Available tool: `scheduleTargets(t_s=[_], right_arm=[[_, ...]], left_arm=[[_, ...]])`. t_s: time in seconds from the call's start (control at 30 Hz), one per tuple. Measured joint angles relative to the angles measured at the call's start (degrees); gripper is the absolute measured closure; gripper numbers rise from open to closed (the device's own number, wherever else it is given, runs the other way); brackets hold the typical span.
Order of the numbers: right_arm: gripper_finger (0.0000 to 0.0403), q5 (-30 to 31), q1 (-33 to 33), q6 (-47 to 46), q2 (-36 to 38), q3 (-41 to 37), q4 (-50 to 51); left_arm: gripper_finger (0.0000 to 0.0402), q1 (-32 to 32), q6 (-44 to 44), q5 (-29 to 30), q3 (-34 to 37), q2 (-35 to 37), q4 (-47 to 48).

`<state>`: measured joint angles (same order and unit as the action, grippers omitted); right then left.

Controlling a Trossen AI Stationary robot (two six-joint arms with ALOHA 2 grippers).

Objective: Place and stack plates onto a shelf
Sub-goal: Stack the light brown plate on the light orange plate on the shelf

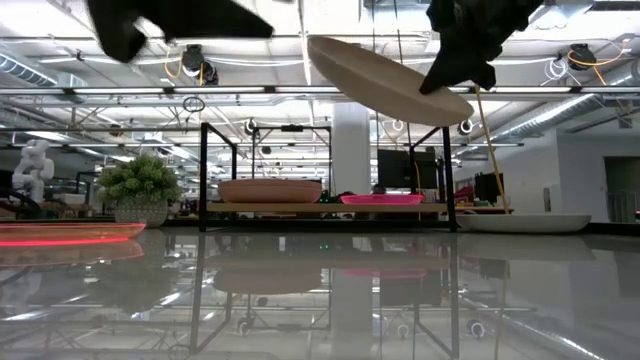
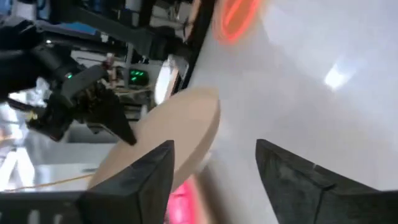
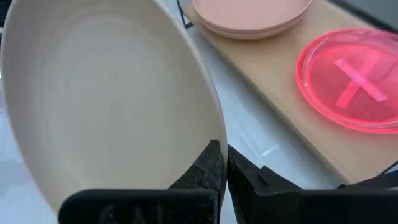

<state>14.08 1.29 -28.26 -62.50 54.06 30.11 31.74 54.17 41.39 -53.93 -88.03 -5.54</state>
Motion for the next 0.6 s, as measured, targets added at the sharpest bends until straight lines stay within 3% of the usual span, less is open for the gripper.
scheduleTargets(t_s=[0.27, 0.6], right_arm=[[0.0402, -5.32, 2.67, -2.50, -0.02, 0.00, 4.47], [0.0403, -5.37, 2.83, -5.09, -0.60, 0.04, 8.39]], left_arm=[[0.0199, -5.39, 19.29, 0.96, -0.02, -7.17, -16.14], [0.0201, -12.39, 24.89, -5.20, -0.02, -8.87, -13.69]])
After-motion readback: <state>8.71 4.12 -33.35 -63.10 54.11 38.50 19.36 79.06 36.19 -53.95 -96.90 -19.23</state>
